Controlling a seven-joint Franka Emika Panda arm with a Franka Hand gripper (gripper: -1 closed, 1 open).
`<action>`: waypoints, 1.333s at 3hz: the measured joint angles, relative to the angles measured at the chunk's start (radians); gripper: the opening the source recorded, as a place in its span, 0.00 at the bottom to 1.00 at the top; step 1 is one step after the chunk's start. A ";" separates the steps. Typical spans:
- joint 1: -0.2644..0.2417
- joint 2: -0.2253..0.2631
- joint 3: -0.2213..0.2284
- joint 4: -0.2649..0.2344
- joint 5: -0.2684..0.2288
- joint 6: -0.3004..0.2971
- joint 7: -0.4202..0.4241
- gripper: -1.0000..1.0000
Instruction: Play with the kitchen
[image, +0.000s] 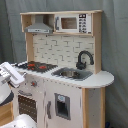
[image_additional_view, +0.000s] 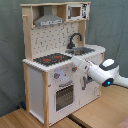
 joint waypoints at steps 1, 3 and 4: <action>0.039 0.000 0.011 -0.068 -0.019 0.084 -0.001 1.00; 0.069 0.001 0.028 -0.180 -0.070 0.276 -0.001 1.00; 0.064 0.001 0.042 -0.215 -0.070 0.375 0.004 1.00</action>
